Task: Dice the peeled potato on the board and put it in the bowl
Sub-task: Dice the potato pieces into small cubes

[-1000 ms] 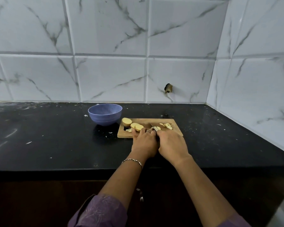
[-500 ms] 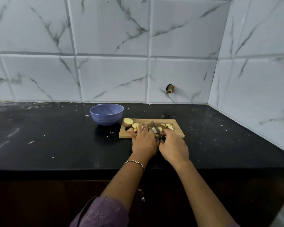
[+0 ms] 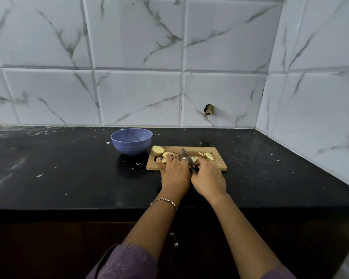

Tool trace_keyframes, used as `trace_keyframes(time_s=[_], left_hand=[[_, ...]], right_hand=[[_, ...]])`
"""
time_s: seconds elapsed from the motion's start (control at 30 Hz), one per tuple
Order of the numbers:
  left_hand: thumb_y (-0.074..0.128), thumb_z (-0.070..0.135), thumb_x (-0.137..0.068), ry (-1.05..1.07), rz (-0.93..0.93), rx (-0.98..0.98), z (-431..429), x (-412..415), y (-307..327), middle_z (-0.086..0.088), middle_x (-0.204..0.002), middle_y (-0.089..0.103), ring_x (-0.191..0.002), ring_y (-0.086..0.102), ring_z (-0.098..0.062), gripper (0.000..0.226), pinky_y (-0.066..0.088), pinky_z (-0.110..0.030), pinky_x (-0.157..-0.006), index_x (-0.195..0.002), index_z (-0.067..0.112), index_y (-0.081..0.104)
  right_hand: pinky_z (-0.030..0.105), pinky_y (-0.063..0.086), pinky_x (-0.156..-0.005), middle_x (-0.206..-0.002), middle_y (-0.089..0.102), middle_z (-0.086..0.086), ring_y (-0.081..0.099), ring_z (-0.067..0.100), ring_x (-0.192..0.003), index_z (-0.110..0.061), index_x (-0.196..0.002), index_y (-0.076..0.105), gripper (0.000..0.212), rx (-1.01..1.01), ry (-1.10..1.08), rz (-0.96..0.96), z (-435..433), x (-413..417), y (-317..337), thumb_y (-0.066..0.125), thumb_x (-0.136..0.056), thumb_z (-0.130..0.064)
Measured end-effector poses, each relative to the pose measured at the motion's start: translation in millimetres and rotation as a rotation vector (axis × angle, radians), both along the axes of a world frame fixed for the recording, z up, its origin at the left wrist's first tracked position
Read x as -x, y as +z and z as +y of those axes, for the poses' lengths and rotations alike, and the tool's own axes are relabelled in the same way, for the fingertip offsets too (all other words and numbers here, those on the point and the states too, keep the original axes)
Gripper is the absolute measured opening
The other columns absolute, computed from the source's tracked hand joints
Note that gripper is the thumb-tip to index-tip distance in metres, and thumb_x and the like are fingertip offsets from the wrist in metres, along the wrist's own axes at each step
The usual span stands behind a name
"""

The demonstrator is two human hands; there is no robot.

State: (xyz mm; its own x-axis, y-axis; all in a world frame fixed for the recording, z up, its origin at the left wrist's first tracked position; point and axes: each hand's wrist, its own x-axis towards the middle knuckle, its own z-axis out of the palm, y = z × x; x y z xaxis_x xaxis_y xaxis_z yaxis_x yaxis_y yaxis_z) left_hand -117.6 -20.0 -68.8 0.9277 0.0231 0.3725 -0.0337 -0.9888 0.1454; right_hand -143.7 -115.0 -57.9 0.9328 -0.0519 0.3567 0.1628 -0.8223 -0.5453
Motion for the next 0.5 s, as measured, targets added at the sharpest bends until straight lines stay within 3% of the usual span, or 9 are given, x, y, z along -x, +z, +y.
trace_keyframes(time_s=[0.2, 0.3, 0.5], left_hand=[[0.038, 0.031, -0.101, -0.103, -0.026, 0.035, -2, -2, -4, -0.001, -0.144, 0.046, -0.138, 0.028, -0.023, 0.034, 0.008, -0.057, -0.114, -0.129, 0.018, 0.053], [0.037, 0.037, -0.101, -0.161, -0.008, 0.052, -3, -9, -6, 0.001, -0.150, 0.041, -0.141, 0.025, -0.021, 0.037, 0.006, -0.058, -0.114, -0.131, 0.021, 0.053], [0.040, 0.040, -0.099, -0.121, 0.021, 0.028, 1, -36, 3, -0.001, -0.147, 0.045, -0.141, 0.026, -0.022, 0.036, 0.002, -0.061, -0.112, -0.124, 0.020, 0.057]], right_hand=[[0.029, 0.040, -0.070, -0.103, 0.062, -0.005, 0.061, 0.022, -0.098, -0.026, -0.118, 0.060, 0.024, -0.112, -0.032, -0.073, -21, -10, 2, 0.058, -0.095, -0.019], [0.029, 0.041, -0.068, -0.089, 0.059, -0.006, 0.062, 0.024, -0.090, -0.027, -0.114, 0.060, 0.021, -0.133, -0.061, -0.085, -31, -15, -1, 0.057, -0.095, -0.019], [0.029, 0.040, -0.065, -0.084, 0.059, -0.005, 0.058, 0.021, -0.080, -0.026, -0.112, 0.059, 0.018, -0.195, -0.084, -0.132, -37, -22, -6, 0.057, -0.096, -0.020]])
